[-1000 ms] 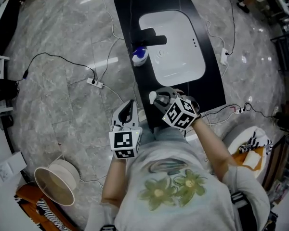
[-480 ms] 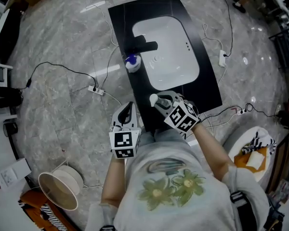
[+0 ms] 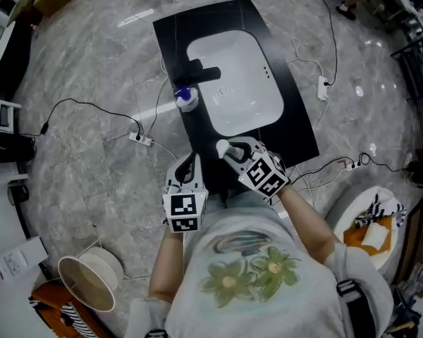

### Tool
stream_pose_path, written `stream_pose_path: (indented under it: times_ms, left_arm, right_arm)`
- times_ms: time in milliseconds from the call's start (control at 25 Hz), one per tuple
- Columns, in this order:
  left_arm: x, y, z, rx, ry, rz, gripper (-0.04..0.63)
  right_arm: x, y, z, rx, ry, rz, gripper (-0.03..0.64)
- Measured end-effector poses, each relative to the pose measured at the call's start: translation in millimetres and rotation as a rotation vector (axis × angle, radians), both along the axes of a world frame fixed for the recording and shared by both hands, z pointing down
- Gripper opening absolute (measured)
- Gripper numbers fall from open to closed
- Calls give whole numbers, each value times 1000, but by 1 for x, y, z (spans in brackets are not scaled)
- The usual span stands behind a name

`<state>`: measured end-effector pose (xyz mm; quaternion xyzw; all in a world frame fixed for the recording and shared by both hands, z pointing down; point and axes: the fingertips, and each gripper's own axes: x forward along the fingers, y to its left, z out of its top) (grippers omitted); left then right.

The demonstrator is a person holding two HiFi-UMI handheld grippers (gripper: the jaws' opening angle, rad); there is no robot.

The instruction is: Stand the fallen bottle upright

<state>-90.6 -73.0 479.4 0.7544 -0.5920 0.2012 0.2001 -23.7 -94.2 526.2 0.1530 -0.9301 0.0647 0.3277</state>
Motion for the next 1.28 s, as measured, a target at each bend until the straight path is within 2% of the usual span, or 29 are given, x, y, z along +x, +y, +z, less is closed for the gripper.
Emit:
stream_pose_path:
  times_ms: [640, 1280]
  left_arm:
    - [23, 9, -4, -7, -7, 4, 15]
    - [50, 23, 7, -29, 5, 43, 15]
  right_arm:
    - [24, 5, -5, -14, -71, 73, 120]
    - [42, 13, -2, -26, -94, 124, 120]
